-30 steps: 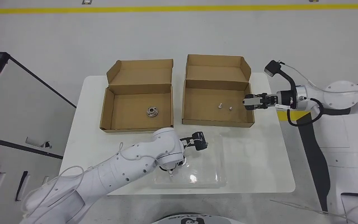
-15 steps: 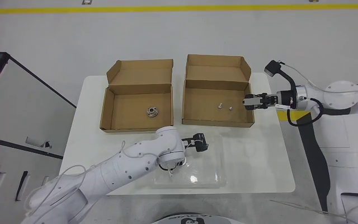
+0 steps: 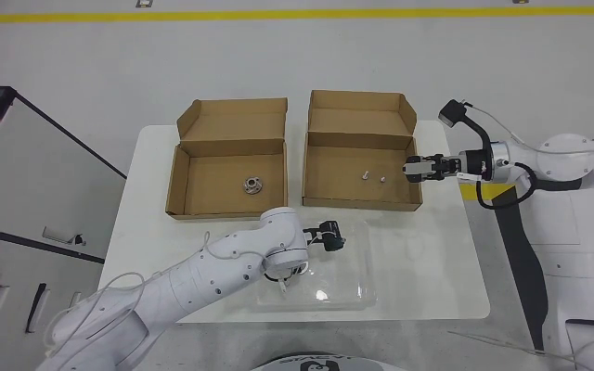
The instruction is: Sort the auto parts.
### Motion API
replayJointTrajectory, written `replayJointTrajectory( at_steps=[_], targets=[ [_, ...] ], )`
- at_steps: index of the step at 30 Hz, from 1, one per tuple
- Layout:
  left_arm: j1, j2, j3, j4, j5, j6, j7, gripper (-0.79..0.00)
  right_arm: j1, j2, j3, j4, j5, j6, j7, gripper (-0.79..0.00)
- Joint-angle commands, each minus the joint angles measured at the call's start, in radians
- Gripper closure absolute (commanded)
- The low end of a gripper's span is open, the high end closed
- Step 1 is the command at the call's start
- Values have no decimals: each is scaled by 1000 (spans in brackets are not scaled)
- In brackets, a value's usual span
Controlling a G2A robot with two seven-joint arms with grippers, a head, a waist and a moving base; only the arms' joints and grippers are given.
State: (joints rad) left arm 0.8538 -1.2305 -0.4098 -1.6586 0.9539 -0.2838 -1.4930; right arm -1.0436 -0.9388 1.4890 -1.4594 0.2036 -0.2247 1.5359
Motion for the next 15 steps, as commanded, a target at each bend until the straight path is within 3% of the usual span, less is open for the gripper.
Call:
replayJointTrajectory(
  at_steps=[1,15],
  targets=[
    [0,-2,0,-2,-3,-3,3,-209,0,0,0,0,0,0,0,-785],
    [1,-13,-1,18,12,-5,5,-219,0,0,0,0,0,0,0,-785]
  ],
)
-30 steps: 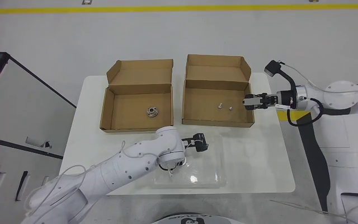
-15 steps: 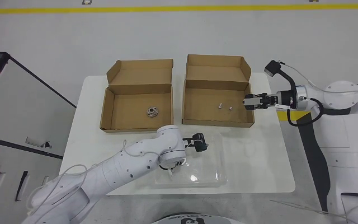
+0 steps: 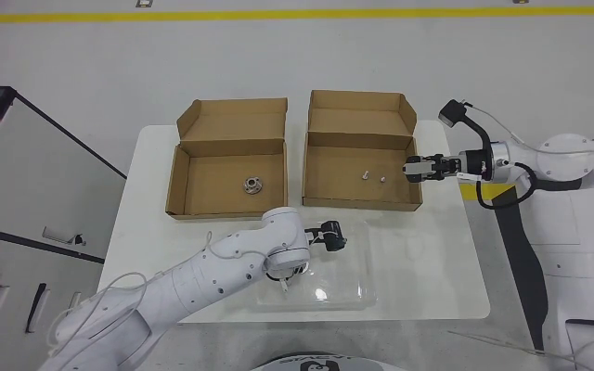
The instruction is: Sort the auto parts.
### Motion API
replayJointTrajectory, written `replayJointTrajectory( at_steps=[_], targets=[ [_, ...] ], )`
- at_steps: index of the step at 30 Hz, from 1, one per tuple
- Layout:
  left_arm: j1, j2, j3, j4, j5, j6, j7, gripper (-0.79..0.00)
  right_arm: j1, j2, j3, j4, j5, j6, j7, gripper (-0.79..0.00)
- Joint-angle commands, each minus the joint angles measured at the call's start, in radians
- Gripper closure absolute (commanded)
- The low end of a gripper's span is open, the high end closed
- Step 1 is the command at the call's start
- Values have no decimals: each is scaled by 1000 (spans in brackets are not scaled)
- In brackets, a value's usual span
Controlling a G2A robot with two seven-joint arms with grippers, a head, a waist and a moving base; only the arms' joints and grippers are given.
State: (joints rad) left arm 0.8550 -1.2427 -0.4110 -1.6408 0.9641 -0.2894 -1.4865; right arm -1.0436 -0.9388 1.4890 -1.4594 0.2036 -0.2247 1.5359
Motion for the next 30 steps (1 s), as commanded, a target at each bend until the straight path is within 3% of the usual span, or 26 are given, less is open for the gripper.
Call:
replayJointTrajectory(
  at_steps=[1,10,12,13,23,30],
  targets=[
    [0,-1,-1,0,2,1,-2,-219,0,0,0,0,0,0,0,-785],
    [6,-6,1,11,12,-9,-8,-194,0,0,0,0,0,0,0,-785],
    [6,-8,2,14,14,-11,-9,-89,0,0,0,0,0,0,0,-785],
    [6,-8,2,15,14,-11,-9,0,0,0,0,0,0,0,0,-785],
    [12,-9,-22,5,11,1,4,0,0,0,0,0,0,0,0,-785],
    [23,9,-83,-89,-21,16,-29,0,0,0,0,0,0,0,0,-785]
  ],
)
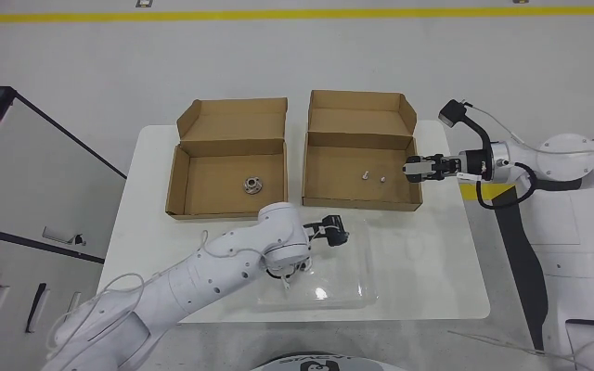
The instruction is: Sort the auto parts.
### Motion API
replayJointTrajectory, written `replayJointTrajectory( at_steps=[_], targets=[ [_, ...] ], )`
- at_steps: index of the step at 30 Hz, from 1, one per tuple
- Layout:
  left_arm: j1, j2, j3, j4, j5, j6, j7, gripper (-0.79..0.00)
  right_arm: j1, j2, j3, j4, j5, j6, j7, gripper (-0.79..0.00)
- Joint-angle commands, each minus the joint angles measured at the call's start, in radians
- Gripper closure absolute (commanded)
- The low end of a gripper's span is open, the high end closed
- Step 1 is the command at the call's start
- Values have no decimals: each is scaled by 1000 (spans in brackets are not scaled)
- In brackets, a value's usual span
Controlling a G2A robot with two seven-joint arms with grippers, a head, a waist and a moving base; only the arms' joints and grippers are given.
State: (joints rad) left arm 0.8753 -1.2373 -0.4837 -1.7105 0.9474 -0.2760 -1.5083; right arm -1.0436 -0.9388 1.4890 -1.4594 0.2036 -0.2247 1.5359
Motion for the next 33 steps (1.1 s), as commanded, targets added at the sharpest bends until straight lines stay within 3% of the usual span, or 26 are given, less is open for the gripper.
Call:
replayJointTrajectory(
  at_steps=[1,14,19,26,33],
  targets=[
    [6,8,-23,-40,-11,6,-12,0,0,0,0,0,0,0,0,-785],
    [54,75,-225,-297,-50,19,-28,0,0,0,0,0,0,0,0,-785],
    [82,92,-302,-353,-63,20,9,0,0,0,0,0,0,0,0,-785],
    [140,118,-448,-373,-166,-18,116,0,0,0,0,0,0,0,0,-785],
    [245,148,-634,-290,-431,-151,273,0,0,0,0,0,0,0,0,-785]
  ],
)
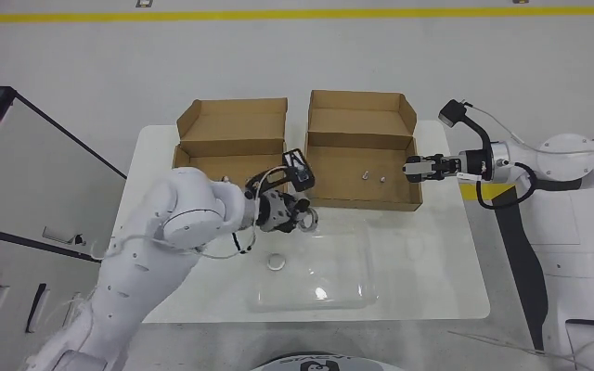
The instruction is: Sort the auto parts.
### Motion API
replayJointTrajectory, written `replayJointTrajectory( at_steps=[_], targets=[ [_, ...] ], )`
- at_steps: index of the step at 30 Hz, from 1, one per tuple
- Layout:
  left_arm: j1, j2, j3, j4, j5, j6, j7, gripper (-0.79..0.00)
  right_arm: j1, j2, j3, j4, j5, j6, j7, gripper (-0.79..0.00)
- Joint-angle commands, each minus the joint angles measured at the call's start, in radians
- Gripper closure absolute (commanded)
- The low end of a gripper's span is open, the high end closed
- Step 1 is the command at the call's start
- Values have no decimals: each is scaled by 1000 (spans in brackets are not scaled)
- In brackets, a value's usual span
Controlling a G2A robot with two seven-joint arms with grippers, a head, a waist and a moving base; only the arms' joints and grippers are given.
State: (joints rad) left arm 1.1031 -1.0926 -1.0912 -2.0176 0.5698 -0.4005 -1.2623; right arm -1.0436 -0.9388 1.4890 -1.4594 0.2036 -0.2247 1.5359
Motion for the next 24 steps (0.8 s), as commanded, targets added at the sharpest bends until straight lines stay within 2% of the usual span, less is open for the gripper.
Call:
replayJointTrajectory(
  at_steps=[1,6,10,15,24],
  targets=[
    [31,8,-51,36,-95,-50,48,0,0,0,0,0,0,0,0,-785],
    [92,21,-129,138,-356,-214,144,0,0,0,0,0,0,0,0,-785],
    [111,27,-142,217,-545,-321,184,0,0,0,0,0,0,0,0,-785],
    [105,32,-114,275,-731,-410,253,0,0,0,0,0,0,0,0,-785],
    [71,51,-37,331,-903,-541,384,0,0,0,0,0,0,0,0,-785]
  ],
)
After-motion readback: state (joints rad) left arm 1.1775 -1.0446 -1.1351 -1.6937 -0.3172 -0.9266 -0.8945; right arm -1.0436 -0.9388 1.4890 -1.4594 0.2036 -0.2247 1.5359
